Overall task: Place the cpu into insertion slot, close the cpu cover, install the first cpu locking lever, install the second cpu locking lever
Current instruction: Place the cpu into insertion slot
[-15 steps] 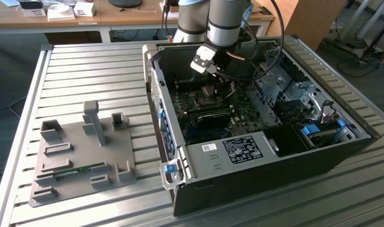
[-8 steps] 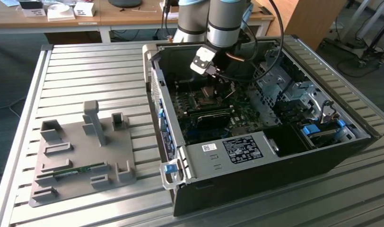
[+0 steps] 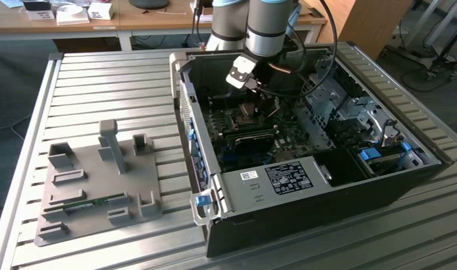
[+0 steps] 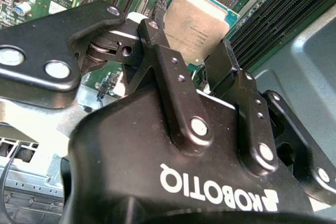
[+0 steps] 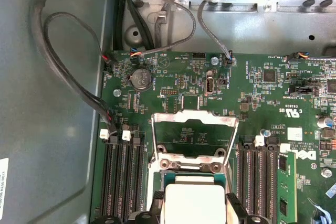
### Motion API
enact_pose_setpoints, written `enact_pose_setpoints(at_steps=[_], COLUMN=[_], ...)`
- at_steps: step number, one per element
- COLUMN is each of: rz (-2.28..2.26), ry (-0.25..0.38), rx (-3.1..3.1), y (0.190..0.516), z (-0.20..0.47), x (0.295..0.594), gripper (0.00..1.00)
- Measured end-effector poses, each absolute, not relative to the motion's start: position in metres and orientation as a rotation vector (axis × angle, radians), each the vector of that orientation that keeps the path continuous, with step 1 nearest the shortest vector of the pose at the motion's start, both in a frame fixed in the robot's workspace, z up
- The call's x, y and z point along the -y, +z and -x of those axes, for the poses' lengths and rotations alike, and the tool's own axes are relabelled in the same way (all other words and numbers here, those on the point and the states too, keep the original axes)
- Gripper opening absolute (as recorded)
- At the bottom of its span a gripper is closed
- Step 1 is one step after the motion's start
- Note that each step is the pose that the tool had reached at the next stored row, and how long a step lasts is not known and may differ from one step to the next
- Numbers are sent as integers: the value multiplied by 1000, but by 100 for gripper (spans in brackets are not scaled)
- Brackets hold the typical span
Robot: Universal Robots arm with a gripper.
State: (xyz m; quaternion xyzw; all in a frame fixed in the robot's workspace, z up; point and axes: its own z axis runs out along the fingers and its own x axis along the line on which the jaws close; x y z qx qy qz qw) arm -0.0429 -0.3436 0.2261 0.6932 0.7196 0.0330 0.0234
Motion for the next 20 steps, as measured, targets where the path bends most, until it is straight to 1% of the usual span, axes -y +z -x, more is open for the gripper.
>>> enact_pose_setpoints(at_steps=[20], rz=[-2148], ry=[102], rx=[-2225], y=[217], z=[47], x=[342], gripper=[54])
